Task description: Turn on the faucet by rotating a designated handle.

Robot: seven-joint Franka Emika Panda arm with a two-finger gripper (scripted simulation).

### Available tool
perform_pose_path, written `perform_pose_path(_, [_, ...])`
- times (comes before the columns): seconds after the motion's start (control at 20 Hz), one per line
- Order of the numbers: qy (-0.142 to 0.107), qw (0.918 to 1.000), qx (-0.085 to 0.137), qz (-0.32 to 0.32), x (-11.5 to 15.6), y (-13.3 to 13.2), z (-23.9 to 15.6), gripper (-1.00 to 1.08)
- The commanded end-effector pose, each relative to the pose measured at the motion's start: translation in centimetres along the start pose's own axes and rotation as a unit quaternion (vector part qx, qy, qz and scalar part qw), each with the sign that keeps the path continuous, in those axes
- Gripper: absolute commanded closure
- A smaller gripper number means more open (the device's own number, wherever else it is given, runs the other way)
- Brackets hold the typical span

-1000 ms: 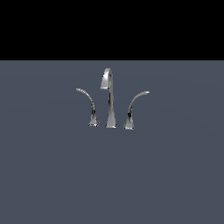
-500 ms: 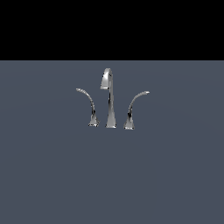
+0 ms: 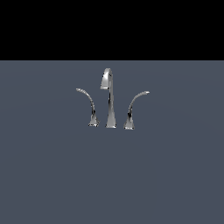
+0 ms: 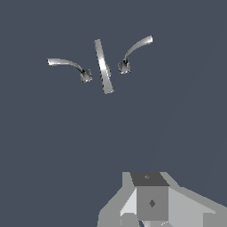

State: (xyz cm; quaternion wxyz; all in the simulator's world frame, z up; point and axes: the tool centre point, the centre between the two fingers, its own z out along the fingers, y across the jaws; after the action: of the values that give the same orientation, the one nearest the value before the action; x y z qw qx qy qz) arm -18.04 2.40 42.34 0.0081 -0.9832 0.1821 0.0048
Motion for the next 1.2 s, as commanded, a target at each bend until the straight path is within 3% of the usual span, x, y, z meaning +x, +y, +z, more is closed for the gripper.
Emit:
perform_pose_path(0.0, [0.000, 0.9995, 0.001, 0.033, 1.3, -0.7, 1.3, 1.08])
perform_pose_path(0.3, [0.001, 0.9939, 0.001, 0.110, 4.6, -2.1, 4.2, 1.08])
perform_pose_path(0.6, [0.002, 0.9822, 0.001, 0.188, 8.2, -2.8, 7.2, 1.08])
perform_pose_path(0.9, [0.003, 0.9644, 0.002, 0.265, 11.9, -3.0, 10.1, 1.08])
perform_pose_path(1.15, [0.004, 0.9444, 0.001, 0.329, 15.0, -2.7, 12.6, 1.08])
